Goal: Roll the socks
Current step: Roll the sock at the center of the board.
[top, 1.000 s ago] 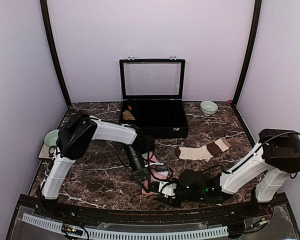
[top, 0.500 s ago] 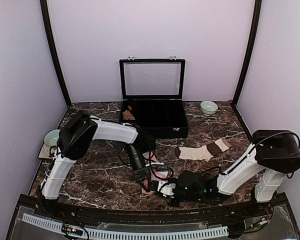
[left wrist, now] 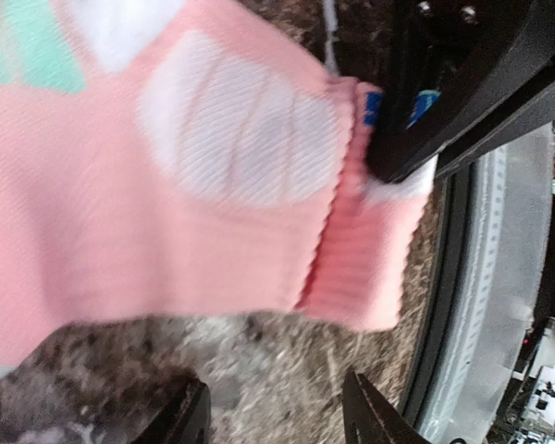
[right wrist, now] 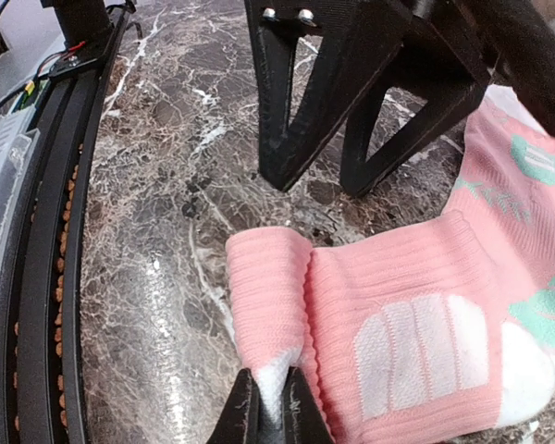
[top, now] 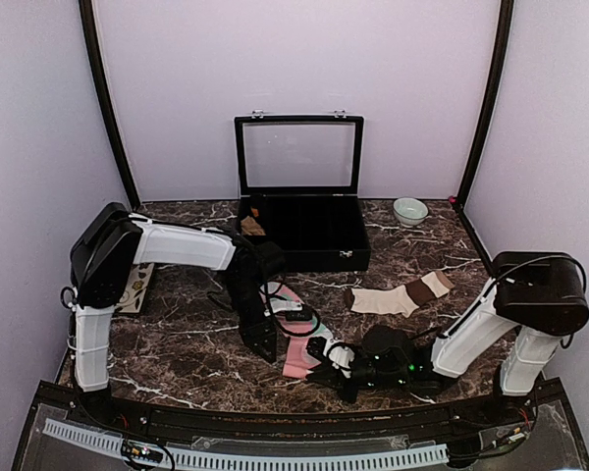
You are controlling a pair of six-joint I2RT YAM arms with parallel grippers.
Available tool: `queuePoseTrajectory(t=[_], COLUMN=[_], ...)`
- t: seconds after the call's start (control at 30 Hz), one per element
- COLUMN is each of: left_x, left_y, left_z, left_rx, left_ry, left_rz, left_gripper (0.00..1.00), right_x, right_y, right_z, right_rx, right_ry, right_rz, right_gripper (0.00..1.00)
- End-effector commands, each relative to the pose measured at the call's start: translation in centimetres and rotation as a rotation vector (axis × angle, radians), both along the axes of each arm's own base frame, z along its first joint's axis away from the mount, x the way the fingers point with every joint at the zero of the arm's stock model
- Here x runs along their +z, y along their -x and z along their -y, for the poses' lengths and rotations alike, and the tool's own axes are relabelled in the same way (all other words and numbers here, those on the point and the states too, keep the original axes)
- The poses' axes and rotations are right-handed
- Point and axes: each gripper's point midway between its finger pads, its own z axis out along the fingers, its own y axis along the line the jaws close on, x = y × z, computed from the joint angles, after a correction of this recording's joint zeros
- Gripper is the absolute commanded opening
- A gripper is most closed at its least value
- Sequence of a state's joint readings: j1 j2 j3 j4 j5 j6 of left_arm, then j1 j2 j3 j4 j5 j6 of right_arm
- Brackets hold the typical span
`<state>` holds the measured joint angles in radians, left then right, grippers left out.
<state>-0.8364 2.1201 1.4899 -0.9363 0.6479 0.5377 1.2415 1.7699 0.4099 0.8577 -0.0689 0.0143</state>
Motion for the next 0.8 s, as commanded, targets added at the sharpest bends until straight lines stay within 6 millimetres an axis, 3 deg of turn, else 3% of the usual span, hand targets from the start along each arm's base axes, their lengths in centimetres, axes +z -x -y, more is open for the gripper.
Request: queuePoseTrajectory(t=[0.0, 0.17, 0.43, 0.6, 0.77], left_x=[0.9, 2.3, 4.9, 3.4, 2.2], left_y=[-3.3, -3.1, 3.1, 5.8, 5.0], left_z=[-1.0, -1.0, 0.6, 2.4, 3.8], left_rx=[0.053, 0.026, -0.234, -0.361, -0.384], left_ry=[0.01, 0.075, 0.278, 0.291, 0.279], left_rz=[0.235, 0.288, 0.225, 0.287, 0.387], left_gripper=[0.52, 0.52, 0.43, 0.42, 0.39], right_x=[-6.6, -7.5, -9.4, -9.6, -10.0], right_y=[2.7, 3.0, 3.1, 3.4, 3.1], right_z=[5.4, 6.2, 7.8, 8.1, 8.3], right_rx=[-0.021, -0.041, -0.117, -0.135, -0.168], right_ry=[0.242, 0.276, 0.32, 0.3, 0.317], right_rz=[-0.237, -0.326, -0.507, -0.654, -0.728], right_gripper=[0.0, 0.0, 0.0, 0.0, 0.0])
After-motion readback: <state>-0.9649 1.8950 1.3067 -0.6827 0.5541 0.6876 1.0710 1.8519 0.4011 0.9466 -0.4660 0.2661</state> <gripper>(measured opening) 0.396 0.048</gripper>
